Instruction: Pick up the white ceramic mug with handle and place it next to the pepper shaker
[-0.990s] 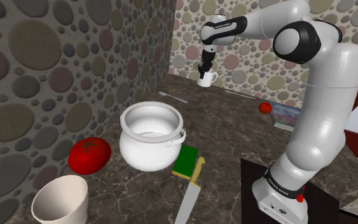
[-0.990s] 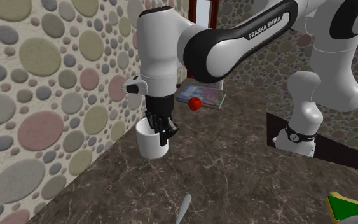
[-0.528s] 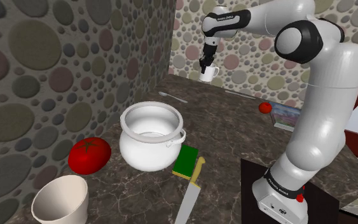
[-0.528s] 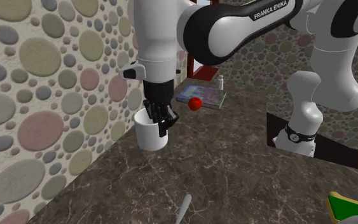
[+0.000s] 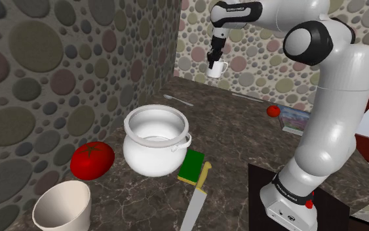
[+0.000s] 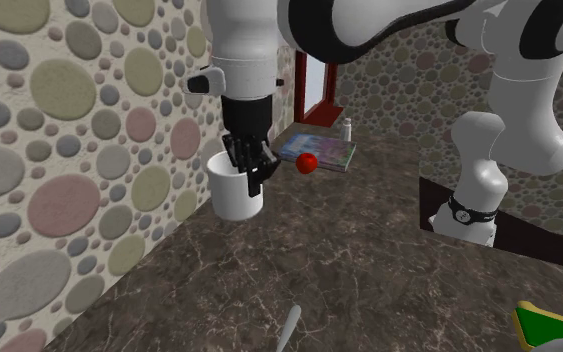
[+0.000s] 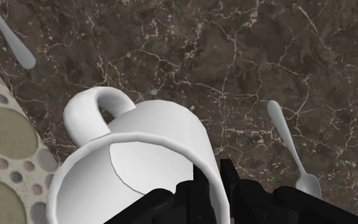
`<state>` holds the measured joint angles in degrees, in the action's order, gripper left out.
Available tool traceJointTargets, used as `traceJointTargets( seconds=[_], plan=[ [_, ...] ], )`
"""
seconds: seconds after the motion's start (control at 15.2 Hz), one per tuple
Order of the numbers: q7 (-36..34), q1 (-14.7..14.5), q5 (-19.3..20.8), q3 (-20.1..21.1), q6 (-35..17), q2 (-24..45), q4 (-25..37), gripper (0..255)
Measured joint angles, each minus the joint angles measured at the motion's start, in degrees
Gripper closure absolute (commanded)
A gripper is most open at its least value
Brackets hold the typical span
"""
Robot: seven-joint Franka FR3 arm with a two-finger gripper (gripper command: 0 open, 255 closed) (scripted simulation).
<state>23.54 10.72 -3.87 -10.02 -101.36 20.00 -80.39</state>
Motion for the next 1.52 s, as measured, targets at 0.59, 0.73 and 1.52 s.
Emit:
traceJointTargets(
  seconds=[0.59, 0.73, 1.52],
  plan=[
    [3.24, 1.47, 1.37, -1.56, -1.62, -10.02, -11.57, 255],
    [4.15, 1.87, 2.11, -2.09, -2.99, -14.02, -16.88, 255],
    [12.63, 7.03, 7.33, -7.16, -6.05, -33.56, -38.88, 255]
  ],
)
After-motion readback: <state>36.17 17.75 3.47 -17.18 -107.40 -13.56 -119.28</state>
